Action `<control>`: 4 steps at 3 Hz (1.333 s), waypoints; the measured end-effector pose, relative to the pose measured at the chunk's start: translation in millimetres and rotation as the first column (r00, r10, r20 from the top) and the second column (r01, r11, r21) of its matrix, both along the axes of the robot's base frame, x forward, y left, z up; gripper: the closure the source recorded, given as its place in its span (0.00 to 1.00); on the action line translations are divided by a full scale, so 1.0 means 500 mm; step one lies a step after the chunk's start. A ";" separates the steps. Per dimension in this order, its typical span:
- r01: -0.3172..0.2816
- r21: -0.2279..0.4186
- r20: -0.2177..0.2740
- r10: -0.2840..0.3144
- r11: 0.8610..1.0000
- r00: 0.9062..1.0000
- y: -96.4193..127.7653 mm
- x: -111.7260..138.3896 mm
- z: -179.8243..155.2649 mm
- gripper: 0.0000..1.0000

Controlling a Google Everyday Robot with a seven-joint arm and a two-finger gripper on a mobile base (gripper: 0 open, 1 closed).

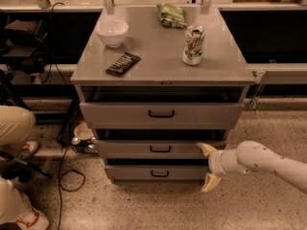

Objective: Open middle drawer

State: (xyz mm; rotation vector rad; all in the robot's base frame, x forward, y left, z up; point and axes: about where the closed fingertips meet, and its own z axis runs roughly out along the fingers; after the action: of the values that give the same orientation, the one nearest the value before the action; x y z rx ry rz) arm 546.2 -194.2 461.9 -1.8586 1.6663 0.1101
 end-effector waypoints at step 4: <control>-0.026 -0.043 0.189 0.034 0.999 0.981 0.094 0.157 -0.061 0.00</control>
Offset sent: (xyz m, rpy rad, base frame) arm 0.0624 0.0318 -0.0202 -0.0188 -0.1997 0.0820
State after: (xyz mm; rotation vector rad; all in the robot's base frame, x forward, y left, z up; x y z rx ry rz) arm 625.0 -147.4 431.6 -1.8620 1.5200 -0.0866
